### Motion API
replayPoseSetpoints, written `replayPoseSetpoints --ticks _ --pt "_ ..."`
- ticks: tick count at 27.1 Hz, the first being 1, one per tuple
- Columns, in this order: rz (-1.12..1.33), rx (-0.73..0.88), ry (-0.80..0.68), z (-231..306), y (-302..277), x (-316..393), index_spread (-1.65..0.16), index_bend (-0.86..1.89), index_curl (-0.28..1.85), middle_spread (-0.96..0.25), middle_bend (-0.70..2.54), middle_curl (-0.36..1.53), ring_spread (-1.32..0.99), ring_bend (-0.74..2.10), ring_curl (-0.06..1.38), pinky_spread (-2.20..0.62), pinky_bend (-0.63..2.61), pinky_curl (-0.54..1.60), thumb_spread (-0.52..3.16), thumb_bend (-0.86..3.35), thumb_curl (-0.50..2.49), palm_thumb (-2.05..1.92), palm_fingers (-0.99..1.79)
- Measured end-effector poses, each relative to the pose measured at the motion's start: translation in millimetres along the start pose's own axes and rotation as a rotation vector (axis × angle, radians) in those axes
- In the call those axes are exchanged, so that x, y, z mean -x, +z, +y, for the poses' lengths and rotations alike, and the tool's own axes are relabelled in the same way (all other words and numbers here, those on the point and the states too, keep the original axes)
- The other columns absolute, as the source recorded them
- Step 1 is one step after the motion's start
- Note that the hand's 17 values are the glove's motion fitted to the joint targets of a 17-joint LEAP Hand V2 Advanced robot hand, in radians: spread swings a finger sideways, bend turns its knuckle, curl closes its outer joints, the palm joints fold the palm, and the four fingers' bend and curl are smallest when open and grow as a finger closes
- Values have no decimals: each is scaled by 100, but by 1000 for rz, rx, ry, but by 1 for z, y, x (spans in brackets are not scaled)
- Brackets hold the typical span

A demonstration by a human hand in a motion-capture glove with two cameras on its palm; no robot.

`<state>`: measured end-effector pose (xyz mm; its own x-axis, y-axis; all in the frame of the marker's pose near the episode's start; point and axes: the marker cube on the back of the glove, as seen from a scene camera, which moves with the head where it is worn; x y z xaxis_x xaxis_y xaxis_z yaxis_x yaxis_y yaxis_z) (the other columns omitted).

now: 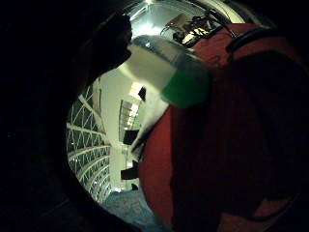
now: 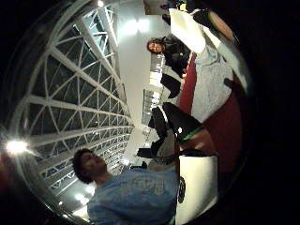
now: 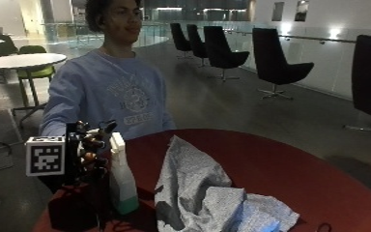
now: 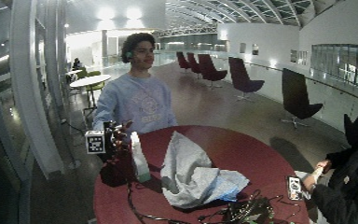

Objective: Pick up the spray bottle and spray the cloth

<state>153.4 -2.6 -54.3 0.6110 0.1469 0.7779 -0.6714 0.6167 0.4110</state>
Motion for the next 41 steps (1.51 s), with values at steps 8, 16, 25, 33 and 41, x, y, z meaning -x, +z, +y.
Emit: replayPoseSetpoints --ticks 8,16,25,33,41 --pt "102 2 5 -49 20 -39 -36 7 26 1 20 32 4 27 27 21 31 33 105 3 30 62 50" --pt "98 -35 15 -73 32 -56 -38 10 21 -2 34 37 3 32 28 24 30 33 101 -1 32 66 54" --pt "127 -82 -18 -74 33 -60 -31 19 30 -8 31 38 -5 49 34 24 16 28 96 5 41 86 95" --pt "100 98 -48 -85 46 -21 -28 14 33 -8 28 40 -7 55 38 19 20 31 88 1 46 90 110" --pt "131 396 34 -101 84 39 -25 12 33 -7 29 43 -6 58 40 13 28 35 85 -3 50 89 118"
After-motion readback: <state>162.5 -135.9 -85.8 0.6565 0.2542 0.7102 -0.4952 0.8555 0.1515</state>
